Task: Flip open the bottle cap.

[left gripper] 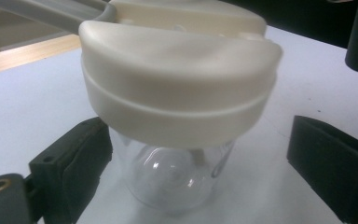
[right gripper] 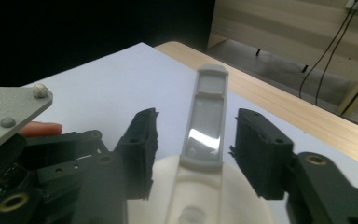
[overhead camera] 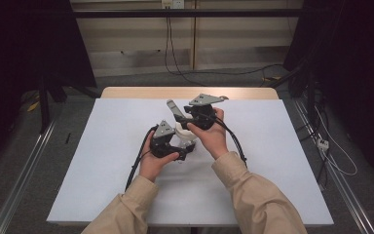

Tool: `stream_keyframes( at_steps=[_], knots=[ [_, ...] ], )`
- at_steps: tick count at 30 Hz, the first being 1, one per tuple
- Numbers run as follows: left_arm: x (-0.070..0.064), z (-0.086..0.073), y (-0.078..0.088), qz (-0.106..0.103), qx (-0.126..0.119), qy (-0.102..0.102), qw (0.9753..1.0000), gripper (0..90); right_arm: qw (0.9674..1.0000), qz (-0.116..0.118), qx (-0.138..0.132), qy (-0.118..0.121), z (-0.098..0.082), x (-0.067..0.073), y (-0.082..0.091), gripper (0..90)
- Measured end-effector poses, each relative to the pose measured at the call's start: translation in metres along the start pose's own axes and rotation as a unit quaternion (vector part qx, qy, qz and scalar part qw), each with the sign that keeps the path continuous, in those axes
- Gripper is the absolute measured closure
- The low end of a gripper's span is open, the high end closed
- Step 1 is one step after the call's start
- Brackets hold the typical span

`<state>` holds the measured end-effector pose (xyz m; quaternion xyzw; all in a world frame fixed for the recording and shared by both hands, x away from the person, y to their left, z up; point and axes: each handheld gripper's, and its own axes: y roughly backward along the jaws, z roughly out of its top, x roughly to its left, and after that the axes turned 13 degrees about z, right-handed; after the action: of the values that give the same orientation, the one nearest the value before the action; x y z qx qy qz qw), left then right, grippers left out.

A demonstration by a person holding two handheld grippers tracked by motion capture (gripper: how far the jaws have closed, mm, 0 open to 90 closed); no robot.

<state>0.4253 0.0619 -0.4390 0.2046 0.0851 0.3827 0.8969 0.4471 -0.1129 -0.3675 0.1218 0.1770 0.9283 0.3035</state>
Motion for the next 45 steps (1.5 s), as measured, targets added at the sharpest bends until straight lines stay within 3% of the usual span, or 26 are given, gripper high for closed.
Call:
stream_keyframes(
  at_steps=[6,16,27,35,45],
  knots=[
    [0.002,-0.001,0.013,0.001,0.007,-0.008,0.9999,4.7,0.9999,0.013,0.002,0.0,-0.006,0.004,0.014,30.9],
    [0.011,-0.008,0.035,0.01,0.006,0.01,0.9999,5.4,0.9997,0.023,0.008,-0.001,-0.02,0.007,0.036,18.9],
    [0.019,-0.013,0.049,0.01,0.011,0.012,0.9998,5.9,0.9993,0.029,0.019,-0.011,-0.043,0.005,0.05,13.5],
    [0.025,-0.019,0.061,0.006,0.011,0.013,0.9998,6.0,0.999,0.028,0.035,-0.001,-0.058,0.008,0.056,12.0],
    [0.035,-0.028,0.078,0.013,0.014,0.01,0.9998,6.4,0.9987,0.028,0.039,-0.017,-0.077,0.006,0.065,11.9]
  ],
)
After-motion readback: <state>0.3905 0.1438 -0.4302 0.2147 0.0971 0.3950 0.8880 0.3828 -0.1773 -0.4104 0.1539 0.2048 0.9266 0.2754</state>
